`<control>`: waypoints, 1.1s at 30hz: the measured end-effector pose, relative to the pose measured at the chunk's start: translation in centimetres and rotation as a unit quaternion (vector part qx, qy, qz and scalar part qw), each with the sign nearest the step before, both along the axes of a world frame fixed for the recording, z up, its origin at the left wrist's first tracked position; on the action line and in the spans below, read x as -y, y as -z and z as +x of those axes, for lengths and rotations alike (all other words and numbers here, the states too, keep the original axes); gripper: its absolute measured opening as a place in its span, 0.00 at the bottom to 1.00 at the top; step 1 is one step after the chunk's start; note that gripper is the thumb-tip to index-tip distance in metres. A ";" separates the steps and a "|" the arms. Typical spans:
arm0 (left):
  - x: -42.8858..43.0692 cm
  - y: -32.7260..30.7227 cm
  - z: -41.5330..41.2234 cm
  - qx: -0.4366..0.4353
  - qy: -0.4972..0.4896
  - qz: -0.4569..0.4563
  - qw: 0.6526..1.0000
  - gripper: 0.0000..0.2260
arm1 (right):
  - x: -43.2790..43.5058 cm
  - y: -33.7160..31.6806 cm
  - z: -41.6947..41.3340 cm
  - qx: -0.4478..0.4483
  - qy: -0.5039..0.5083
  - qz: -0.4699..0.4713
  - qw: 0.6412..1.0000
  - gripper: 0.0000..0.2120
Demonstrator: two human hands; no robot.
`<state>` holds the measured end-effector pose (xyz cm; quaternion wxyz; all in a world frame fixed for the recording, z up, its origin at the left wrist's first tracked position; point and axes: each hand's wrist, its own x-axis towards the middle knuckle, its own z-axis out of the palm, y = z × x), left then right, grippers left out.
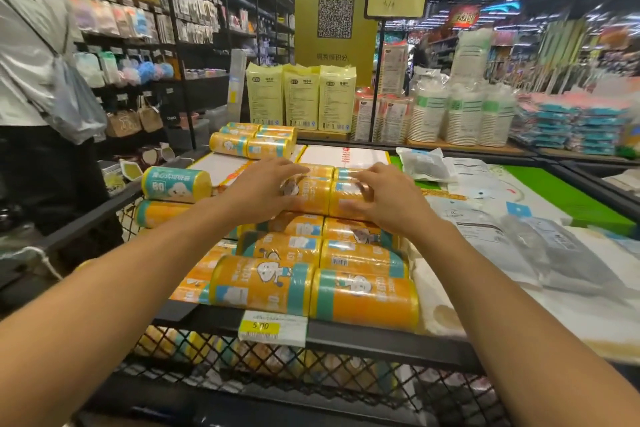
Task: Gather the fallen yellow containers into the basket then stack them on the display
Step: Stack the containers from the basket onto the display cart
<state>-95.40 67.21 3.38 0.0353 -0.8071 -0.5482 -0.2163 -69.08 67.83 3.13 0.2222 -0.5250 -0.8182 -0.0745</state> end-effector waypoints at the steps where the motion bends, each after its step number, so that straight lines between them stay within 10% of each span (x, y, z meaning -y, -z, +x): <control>1: 0.7 -0.4 -0.2 0.042 -0.010 0.008 0.999 0.23 | 0.2 -0.3 -0.3 -0.044 -0.006 0.000 0.999 0.31; 6: 8.0 -2.5 -4.2 0.335 -0.052 0.016 0.941 0.14 | 4.0 -2.8 -5.7 -0.353 -0.154 -0.093 0.918 0.18; 10: 16.5 -0.8 -10.1 0.459 -0.109 0.087 0.878 0.13 | 8.5 -3.4 -14.0 -0.426 -0.262 -0.171 0.849 0.16; 25: 44.9 14.6 -29.0 0.519 -0.407 0.181 0.730 0.17 | 25.9 11.4 -44.4 -0.269 -0.443 -0.392 0.760 0.23; 33: 52.0 31.9 -31.2 0.559 -0.541 0.095 0.621 0.11 | 29.6 27.5 -49.9 -0.139 -0.401 -0.455 0.783 0.24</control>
